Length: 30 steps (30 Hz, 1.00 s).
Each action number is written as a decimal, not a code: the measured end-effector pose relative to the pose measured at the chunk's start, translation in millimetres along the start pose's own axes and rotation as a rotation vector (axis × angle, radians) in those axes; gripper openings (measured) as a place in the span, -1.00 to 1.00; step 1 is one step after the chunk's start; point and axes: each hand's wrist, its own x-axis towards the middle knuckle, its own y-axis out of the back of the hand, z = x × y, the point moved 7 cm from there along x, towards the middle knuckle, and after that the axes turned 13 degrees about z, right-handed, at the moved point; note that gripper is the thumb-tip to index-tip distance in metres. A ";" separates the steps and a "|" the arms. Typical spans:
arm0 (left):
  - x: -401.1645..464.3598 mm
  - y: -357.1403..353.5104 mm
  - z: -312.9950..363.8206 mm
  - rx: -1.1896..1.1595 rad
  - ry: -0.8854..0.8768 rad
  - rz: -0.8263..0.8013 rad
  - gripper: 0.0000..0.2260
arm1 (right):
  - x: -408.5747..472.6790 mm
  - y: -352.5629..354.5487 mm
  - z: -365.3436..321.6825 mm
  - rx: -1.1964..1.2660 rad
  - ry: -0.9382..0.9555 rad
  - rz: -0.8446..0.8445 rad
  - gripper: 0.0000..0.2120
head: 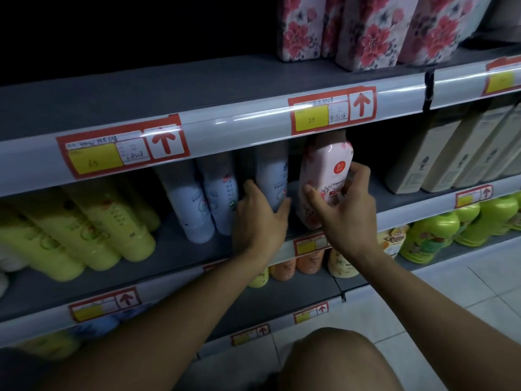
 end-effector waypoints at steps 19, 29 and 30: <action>-23.1 12.2 -31.8 0.277 -0.025 0.042 -0.65 | -7.0 -40.4 11.1 -0.063 -0.045 -0.096 -0.24; -30.9 14.6 45.9 0.366 -1.105 0.203 -0.80 | -9.1 -51.8 6.1 0.013 0.026 -0.192 -0.42; -29.0 4.7 46.6 0.501 -1.180 0.183 -0.81 | -7.6 -51.3 7.1 0.015 0.027 -0.191 -0.44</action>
